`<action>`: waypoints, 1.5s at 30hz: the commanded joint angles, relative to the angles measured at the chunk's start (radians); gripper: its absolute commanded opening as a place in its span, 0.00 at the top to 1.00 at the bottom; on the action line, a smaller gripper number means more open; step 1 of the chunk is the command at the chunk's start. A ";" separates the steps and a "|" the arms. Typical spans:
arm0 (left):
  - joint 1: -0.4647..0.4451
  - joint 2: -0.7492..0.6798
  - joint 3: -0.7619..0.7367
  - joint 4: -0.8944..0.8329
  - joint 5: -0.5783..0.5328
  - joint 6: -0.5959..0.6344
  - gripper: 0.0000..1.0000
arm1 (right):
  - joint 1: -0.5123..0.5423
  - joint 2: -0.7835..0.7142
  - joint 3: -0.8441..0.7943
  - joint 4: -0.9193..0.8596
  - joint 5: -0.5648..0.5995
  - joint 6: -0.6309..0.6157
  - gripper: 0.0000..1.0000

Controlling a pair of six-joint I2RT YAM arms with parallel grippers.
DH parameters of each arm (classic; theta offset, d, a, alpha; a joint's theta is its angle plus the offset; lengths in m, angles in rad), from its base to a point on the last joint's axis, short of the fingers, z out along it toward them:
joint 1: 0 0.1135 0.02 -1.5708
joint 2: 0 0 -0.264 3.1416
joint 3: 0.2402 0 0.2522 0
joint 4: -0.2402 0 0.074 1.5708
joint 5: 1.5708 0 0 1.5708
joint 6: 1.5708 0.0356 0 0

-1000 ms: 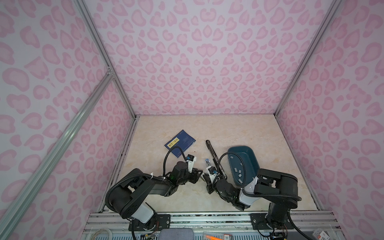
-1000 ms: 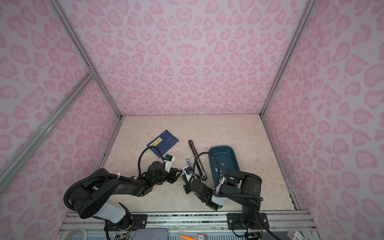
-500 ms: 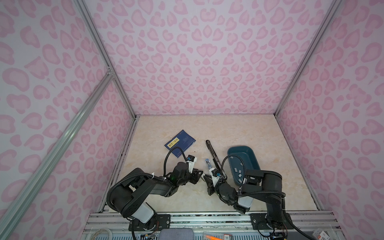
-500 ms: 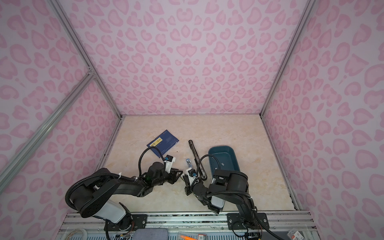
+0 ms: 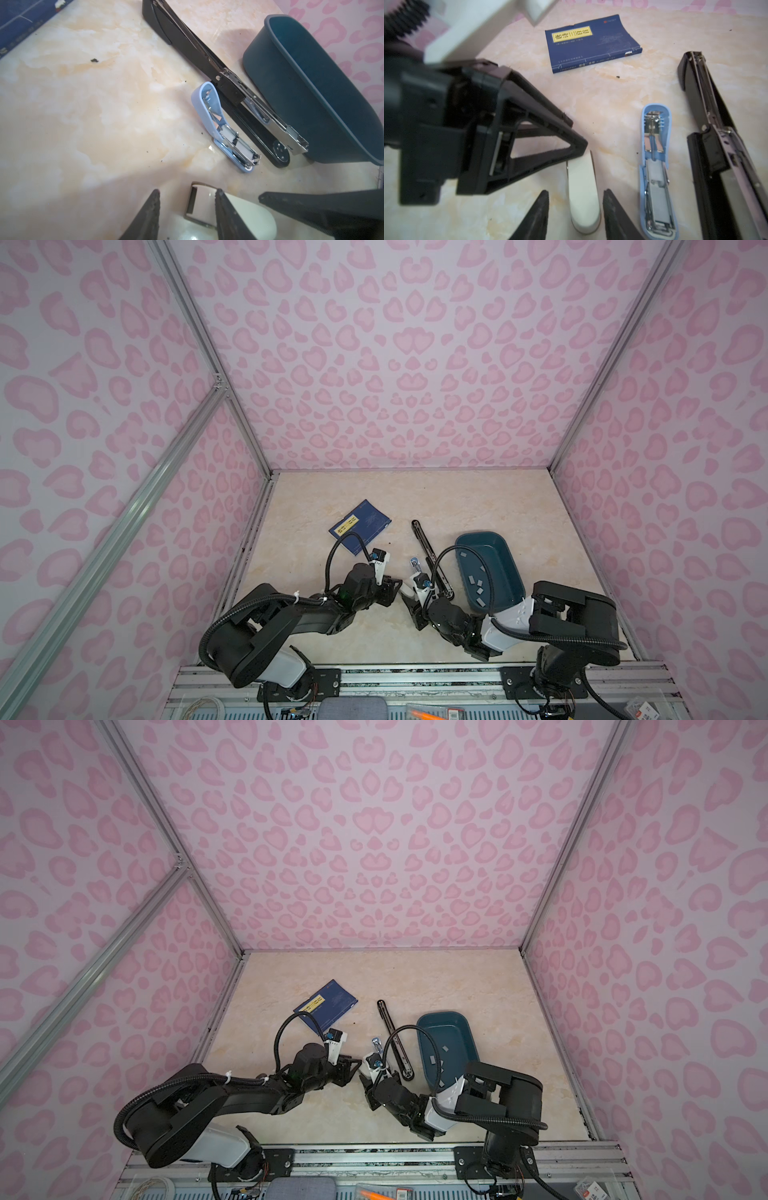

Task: Load the staples into the stapler

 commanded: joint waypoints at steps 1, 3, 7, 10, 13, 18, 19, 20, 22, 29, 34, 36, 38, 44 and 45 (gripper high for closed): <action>-0.001 -0.056 0.003 -0.072 -0.080 0.000 0.51 | 0.003 0.007 0.003 -0.090 0.022 -0.002 0.53; -0.001 -0.095 0.001 -0.112 -0.128 -0.007 0.48 | 0.004 0.014 0.001 -0.090 0.032 0.002 0.51; 0.000 -0.175 -0.011 -0.177 -0.208 -0.023 0.46 | 0.003 0.044 0.020 -0.091 0.040 -0.006 0.55; 0.001 -0.227 -0.024 -0.211 -0.237 -0.029 0.45 | 0.004 0.073 0.068 -0.108 0.014 -0.019 0.59; 0.000 -0.284 -0.038 -0.245 -0.274 -0.040 0.45 | 0.005 0.112 0.137 -0.141 0.009 -0.012 0.64; 0.004 -0.423 -0.054 -0.400 -0.466 -0.130 0.44 | 0.005 0.158 0.279 -0.293 0.058 0.039 0.76; 0.007 -0.455 -0.058 -0.442 -0.504 -0.150 0.42 | 0.006 0.165 0.304 -0.312 0.057 0.063 0.78; 0.010 -0.497 -0.063 -0.488 -0.534 -0.164 0.40 | 0.008 0.174 0.326 -0.326 0.052 0.083 0.79; 0.020 -0.576 -0.078 -0.541 -0.565 -0.178 0.35 | 0.030 0.194 0.376 -0.364 0.058 0.102 0.79; 0.056 -0.768 -0.113 -0.624 -0.527 -0.185 0.28 | 0.080 0.263 0.531 -0.506 0.107 0.201 0.78; 0.078 -0.790 -0.092 -0.675 -0.521 -0.210 0.25 | 0.081 0.310 0.594 -0.533 0.098 0.225 0.72; 0.082 -0.788 -0.076 -0.699 -0.521 -0.211 0.24 | 0.080 0.321 0.614 -0.544 0.086 0.224 0.67; 0.085 -0.790 -0.060 -0.720 -0.521 -0.209 0.24 | 0.081 0.323 0.622 -0.542 0.070 0.222 0.63; 0.088 -0.805 -0.038 -0.735 -0.511 -0.205 0.24 | 0.084 0.227 0.531 -0.458 0.076 0.200 0.49; 0.088 -0.804 -0.032 -0.735 -0.508 -0.201 0.23 | 0.083 0.200 0.517 -0.463 0.091 0.192 0.48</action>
